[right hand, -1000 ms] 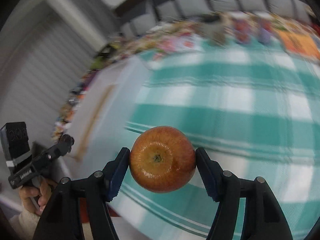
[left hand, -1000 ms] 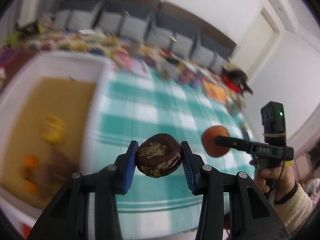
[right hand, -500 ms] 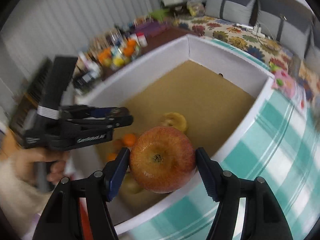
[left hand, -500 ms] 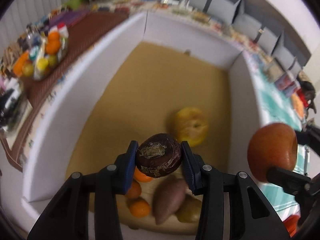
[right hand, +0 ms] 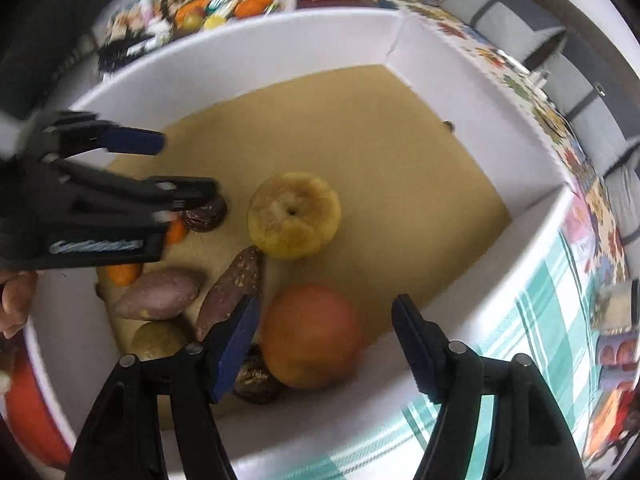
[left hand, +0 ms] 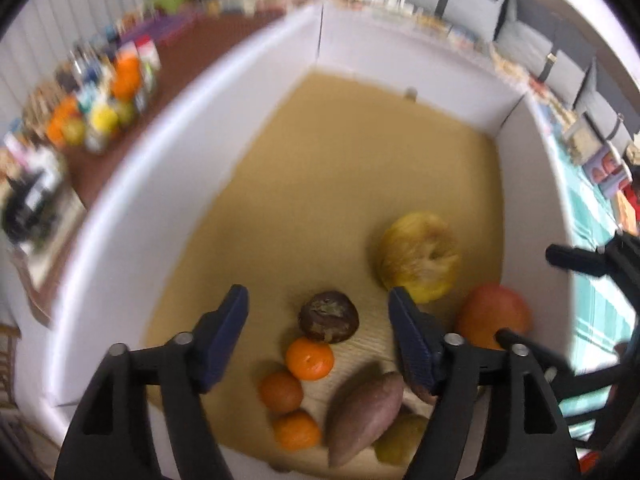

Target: Organize fruits

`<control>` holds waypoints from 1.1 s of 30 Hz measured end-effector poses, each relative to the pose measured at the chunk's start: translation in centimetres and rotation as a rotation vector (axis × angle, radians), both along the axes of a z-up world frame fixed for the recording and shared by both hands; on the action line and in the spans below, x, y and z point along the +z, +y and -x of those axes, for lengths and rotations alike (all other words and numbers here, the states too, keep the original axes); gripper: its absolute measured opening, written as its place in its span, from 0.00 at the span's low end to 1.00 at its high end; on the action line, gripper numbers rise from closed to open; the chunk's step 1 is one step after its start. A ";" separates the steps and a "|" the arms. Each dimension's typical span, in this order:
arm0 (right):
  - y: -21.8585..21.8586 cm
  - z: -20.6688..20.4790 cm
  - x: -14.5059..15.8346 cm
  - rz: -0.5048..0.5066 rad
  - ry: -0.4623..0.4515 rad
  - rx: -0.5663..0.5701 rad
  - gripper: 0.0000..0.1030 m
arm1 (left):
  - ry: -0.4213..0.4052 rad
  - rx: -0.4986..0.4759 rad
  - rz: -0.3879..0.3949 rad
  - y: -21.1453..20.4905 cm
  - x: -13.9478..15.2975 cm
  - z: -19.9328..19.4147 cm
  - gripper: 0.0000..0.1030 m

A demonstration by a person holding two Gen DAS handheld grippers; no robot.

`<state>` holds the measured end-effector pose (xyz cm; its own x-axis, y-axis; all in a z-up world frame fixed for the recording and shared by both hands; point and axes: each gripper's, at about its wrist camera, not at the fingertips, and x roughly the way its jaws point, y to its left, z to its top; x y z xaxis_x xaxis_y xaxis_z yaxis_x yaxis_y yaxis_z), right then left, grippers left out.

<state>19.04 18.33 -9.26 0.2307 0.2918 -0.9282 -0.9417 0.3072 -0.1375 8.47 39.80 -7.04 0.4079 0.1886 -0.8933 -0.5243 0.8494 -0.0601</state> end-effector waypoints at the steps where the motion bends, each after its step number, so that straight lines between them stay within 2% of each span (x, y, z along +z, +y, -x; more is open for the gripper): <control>1: -0.4 0.0 0.8 -0.019 0.000 -0.012 0.77 | -0.035 -0.002 -0.046 -0.5 1.3 0.9 0.82; 3: -2.2 -0.3 3.4 -0.079 0.016 -0.054 0.89 | -0.111 -0.001 -0.150 -2.1 4.4 2.7 0.90; 5: -4.2 -0.2 5.9 -0.136 0.040 -0.112 0.93 | -0.174 -0.004 -0.240 -4.1 7.3 4.3 0.91; 7: -5.8 -0.1 7.9 -0.181 0.068 -0.169 0.95 | -0.211 -0.010 -0.291 -5.6 9.1 5.6 0.95; 8: -6.8 0.4 9.2 -0.211 0.087 -0.200 0.95 | -0.208 0.004 -0.323 -6.4 10.0 6.0 0.95; 12: -9.8 3.1 11.9 -0.294 0.117 -0.256 0.96 | -0.138 0.055 -0.361 -8.1 11.2 7.9 0.95; 17: -12.6 6.6 12.0 -0.319 0.132 -0.313 0.96 | -0.133 0.062 -0.310 -9.1 11.2 10.3 0.95; 19: -12.6 7.4 11.5 -0.307 0.143 -0.324 0.96 | -0.147 0.077 -0.262 -9.0 11.0 11.1 0.95; 21: -12.5 8.4 11.4 -0.295 0.141 -0.331 0.96 | -0.164 0.086 -0.164 -8.3 10.6 11.7 0.95; 23: -12.2 9.4 11.6 -0.293 0.126 -0.324 0.96 | -0.172 0.103 -0.115 -8.0 10.3 12.3 0.95; 33: -9.7 11.4 12.3 -0.274 0.066 -0.281 0.96 | -0.153 0.168 -0.146 -7.1 10.4 13.5 0.95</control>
